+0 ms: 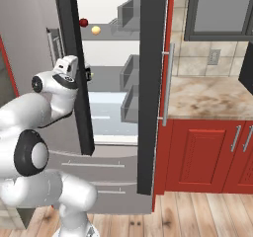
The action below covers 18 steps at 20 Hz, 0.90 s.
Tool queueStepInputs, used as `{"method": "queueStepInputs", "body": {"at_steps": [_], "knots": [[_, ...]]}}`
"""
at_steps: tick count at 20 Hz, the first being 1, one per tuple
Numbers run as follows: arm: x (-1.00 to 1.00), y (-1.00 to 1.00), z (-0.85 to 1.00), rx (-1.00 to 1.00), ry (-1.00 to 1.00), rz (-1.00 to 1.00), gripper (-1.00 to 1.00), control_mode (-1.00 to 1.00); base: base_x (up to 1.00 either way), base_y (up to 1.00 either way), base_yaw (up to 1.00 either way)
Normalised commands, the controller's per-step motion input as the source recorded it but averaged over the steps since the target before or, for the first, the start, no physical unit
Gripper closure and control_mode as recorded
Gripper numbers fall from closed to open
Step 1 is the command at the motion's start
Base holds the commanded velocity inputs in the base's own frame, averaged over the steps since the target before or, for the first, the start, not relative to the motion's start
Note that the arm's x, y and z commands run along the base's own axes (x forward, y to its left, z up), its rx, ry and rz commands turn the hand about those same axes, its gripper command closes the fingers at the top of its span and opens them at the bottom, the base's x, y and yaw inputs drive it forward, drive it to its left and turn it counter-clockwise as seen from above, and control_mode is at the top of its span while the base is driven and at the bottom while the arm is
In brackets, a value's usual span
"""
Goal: Place the tupperware on the top shelf of the fridge. Make space for the tupperware among the existing items by rearranging them on the shelves if needed. Close the fridge door when finished.
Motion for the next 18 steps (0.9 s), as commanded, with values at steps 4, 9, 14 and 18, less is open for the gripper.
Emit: {"method": "queueStepInputs", "body": {"at_steps": [4, 9, 14, 18], "knots": [[0.74, 0.00, 0.55, 0.00, -0.03, 0.10, -1.00, -1.00, 0.00, 0.00, 0.00], [0.89, 0.00, 0.51, 0.00, 0.00, 0.14, -1.00, -1.00, 0.00, 0.00, 0.00], [0.97, 0.00, 0.47, 0.00, 0.00, 0.14, -1.00, -1.00, 0.00, 0.00, 0.00], [-0.22, -0.13, 0.81, 0.00, 0.00, 0.02, -1.00, -1.00, 0.00, 0.00, 0.00]]}}
